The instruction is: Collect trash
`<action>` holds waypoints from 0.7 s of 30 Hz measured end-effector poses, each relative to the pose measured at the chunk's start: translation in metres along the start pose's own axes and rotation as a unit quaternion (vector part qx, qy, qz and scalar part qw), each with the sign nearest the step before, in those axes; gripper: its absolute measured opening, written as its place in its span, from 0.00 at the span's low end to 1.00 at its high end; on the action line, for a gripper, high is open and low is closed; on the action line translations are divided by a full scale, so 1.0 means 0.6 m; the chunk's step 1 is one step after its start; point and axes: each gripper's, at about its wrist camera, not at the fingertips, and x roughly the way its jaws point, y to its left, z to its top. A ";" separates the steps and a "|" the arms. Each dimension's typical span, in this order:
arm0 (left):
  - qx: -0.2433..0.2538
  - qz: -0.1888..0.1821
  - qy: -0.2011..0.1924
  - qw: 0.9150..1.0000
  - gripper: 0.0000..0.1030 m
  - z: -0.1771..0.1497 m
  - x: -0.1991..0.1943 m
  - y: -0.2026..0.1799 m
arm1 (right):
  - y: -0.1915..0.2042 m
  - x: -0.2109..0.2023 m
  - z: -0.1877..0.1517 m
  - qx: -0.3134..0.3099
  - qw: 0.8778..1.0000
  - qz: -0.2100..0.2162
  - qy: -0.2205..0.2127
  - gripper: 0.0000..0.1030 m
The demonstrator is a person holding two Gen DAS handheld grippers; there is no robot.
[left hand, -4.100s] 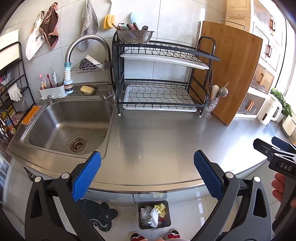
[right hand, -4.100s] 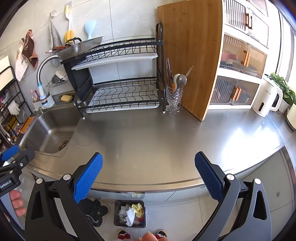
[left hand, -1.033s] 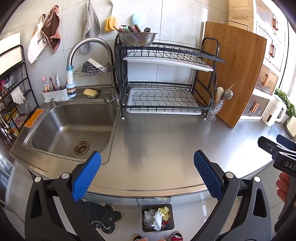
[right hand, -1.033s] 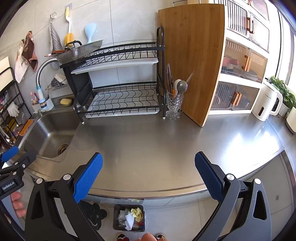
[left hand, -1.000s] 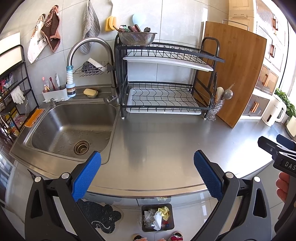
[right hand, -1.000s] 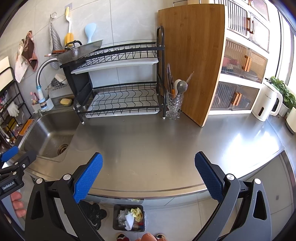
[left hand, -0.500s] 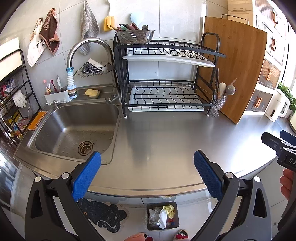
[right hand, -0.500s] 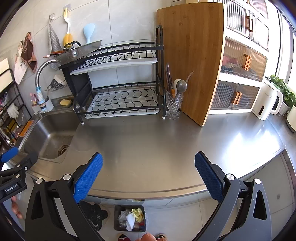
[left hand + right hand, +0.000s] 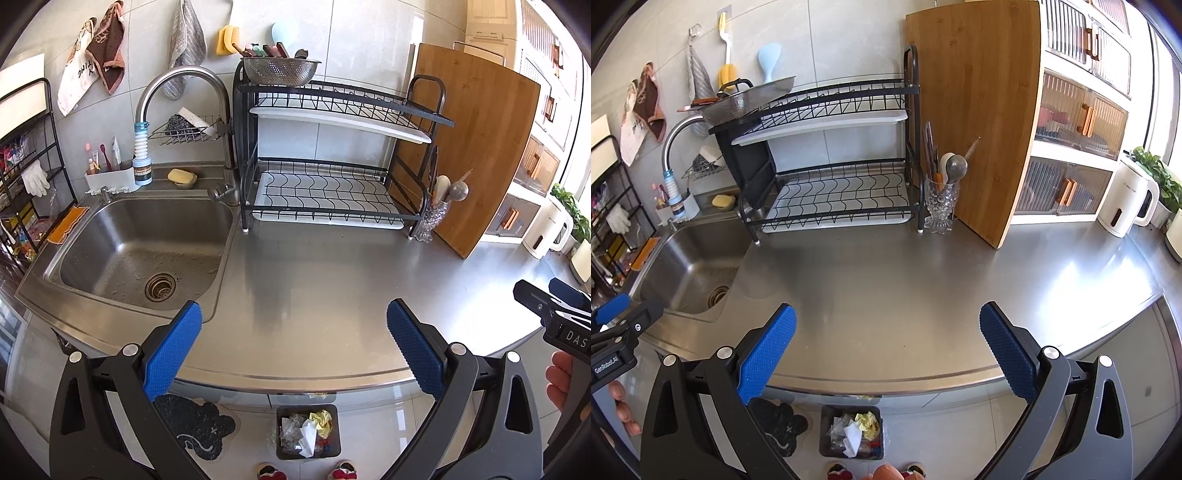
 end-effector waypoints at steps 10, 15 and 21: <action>0.011 -0.003 0.011 1.000 0.92 0.000 0.001 -0.004 | 0.008 -0.001 0.002 -0.006 1.000 0.003 -0.001 0.97; 0.009 -0.002 0.017 1.000 0.92 0.001 0.004 -0.001 | 0.010 -0.002 0.004 -0.008 1.000 0.004 -0.001 0.97; 0.012 -0.003 0.016 1.000 0.92 0.002 0.005 -0.003 | 0.011 -0.001 0.005 -0.007 1.000 0.002 0.000 0.97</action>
